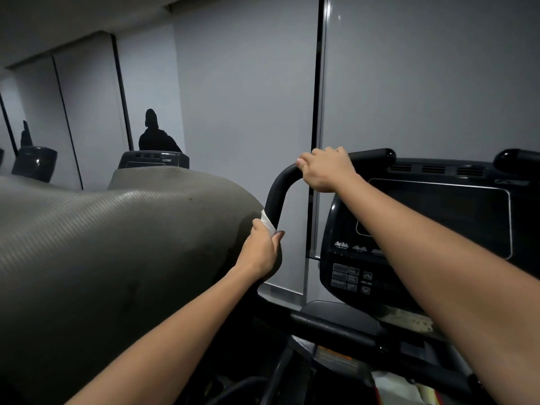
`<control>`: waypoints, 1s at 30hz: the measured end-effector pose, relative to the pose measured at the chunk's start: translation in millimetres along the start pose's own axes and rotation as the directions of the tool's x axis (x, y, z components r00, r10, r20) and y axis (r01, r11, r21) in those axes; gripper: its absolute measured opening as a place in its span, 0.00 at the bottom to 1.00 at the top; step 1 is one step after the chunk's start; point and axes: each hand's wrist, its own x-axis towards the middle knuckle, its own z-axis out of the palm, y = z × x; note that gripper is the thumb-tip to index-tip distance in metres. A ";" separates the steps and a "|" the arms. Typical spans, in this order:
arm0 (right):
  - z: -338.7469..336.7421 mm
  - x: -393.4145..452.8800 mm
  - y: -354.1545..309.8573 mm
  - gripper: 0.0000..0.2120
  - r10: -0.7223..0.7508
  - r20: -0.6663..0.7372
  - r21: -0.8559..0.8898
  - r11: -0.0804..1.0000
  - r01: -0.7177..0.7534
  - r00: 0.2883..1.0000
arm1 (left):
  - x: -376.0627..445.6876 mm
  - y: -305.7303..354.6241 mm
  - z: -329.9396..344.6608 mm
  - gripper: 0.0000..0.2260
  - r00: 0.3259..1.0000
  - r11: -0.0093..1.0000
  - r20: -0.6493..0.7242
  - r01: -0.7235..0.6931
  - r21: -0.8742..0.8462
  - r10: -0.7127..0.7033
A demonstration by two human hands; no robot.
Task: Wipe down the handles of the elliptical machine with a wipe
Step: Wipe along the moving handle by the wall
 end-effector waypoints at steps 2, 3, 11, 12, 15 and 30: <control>-4.1 1.9 4.7 0.22 -0.004 0.018 0.076 0.997 0.002 1.000 | 15.3 14.5 -1.3 0.14 0.999 1.000 -0.039 -0.027 -0.001 0.027; -7.1 2.7 8.0 0.22 0.000 0.041 0.137 0.991 -0.006 0.999 | 23.7 21.9 -2.8 0.15 0.998 0.999 -0.052 -0.037 0.010 0.038; -15.5 -16.0 45.2 0.20 0.016 -0.073 0.194 0.981 -0.002 0.997 | 94.8 73.7 -11.7 0.17 0.925 0.886 -0.098 -0.315 0.340 0.367; -15.3 -18.8 51.3 0.20 0.018 -0.086 0.211 0.977 0.000 0.996 | 100.7 78.0 -11.2 0.15 0.908 0.858 -0.084 -0.354 0.373 0.411; -21.1 -26.4 66.2 0.19 0.047 -0.094 0.261 0.965 -0.021 0.994 | 110.4 86.3 -10.5 0.12 0.849 0.768 -0.045 -0.452 0.454 0.526; -73.0 -97.9 160.9 0.21 0.246 -0.184 -0.007 0.968 -0.251 0.952 | 106.0 206.4 39.5 0.20 0.631 0.451 0.222 -0.718 0.529 0.744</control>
